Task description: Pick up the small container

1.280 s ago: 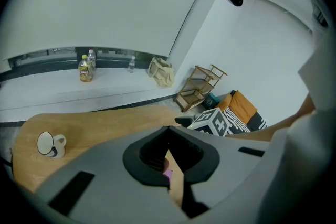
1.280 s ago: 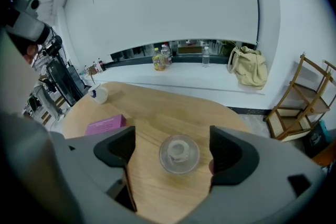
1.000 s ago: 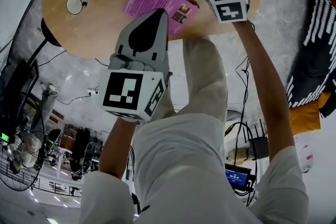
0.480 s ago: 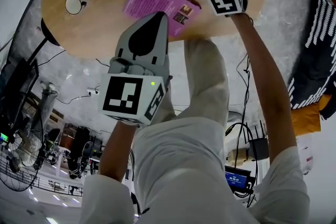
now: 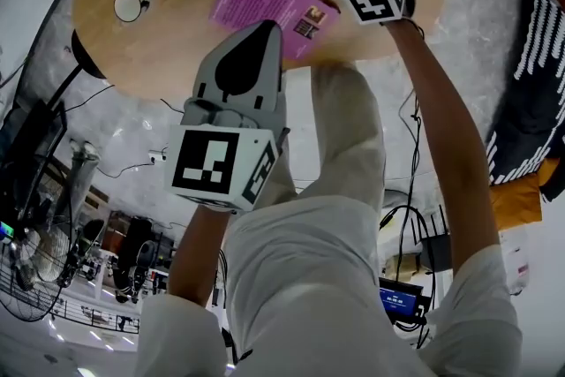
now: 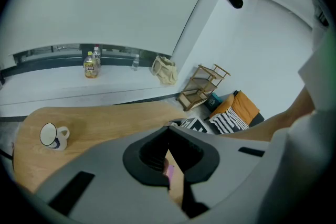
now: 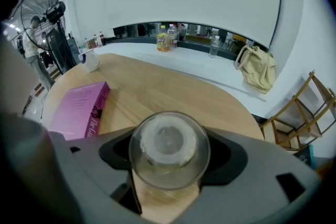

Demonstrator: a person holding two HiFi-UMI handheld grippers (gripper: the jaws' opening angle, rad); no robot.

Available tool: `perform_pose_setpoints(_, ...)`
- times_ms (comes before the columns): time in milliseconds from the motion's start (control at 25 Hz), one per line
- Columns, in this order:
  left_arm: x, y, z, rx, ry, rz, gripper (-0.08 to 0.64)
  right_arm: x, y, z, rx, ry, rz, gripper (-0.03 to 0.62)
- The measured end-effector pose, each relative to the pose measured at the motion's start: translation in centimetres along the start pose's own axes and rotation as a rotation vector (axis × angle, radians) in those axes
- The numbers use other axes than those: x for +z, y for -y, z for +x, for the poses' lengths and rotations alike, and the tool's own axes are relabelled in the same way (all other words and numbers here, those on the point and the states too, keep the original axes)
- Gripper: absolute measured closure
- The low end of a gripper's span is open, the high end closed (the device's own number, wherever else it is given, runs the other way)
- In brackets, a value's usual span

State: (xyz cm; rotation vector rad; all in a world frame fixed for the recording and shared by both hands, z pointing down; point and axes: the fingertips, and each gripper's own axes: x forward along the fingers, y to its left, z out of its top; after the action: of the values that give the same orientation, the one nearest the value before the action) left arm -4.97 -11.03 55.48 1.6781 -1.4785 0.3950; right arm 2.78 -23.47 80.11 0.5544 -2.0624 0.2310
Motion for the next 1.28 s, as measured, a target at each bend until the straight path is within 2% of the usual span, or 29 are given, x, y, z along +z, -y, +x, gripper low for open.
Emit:
perform_pose_setpoints(120,-0.1,-0.1,-0.2,0.001,0.004,0.002,0.546,-0.2,-0.3,0.0,0.003,-0.006,-0.019,0.253)
perform_pose_setpoints(520,-0.1,0.3,-2.2,-0.014,0.019,0.014,0.546,-0.5,-1.3,-2.2,0.009,-0.013,0.016,0.253)
perform_pose_setpoints(920,1.0,0.7,-4.5,-0.042,0.032,0.051,0.546,2.0,-2.8,-6.3,0.003,0.039,0.028,0.253)
perform_pose_setpoints(1280,3.6,1.1,-7.2,-0.058,0.057,0.082,0.546,5.1,-4.0,-11.2,-0.005,0.079,0.044,0.253)
